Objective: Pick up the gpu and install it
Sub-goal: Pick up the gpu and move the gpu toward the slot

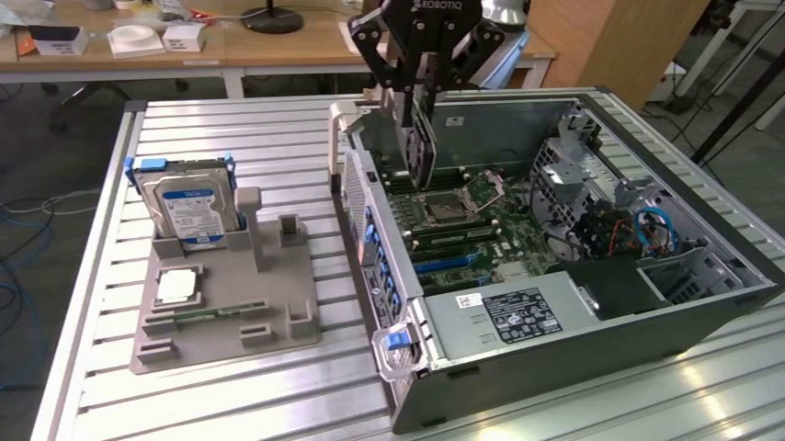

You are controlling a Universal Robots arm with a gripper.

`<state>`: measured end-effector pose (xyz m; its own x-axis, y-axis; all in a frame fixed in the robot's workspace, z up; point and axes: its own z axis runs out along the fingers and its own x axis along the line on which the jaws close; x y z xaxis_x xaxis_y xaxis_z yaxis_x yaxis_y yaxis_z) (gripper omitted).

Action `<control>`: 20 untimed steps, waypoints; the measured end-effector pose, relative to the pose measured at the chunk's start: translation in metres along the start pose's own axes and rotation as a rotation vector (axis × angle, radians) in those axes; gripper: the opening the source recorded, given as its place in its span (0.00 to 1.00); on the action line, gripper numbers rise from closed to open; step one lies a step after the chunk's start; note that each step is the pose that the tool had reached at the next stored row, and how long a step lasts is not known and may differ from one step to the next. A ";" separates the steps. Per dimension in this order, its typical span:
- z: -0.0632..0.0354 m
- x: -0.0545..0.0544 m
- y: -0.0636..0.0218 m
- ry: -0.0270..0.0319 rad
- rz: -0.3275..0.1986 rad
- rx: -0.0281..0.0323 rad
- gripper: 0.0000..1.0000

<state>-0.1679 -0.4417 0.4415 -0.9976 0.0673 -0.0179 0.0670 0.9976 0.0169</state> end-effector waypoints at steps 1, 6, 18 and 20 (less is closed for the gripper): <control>0.0000 -0.002 0.0001 0.0000 0.000 0.0000 0.26; 0.0002 -0.009 0.0006 -0.0001 0.000 -0.0001 0.26; 0.0007 -0.029 0.0019 -0.0001 -0.001 -0.0001 0.26; 0.0007 -0.033 0.0022 0.0000 -0.001 0.0000 0.26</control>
<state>-0.1353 -0.4417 0.4415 -0.9977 0.0659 -0.0179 0.0656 0.9977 0.0169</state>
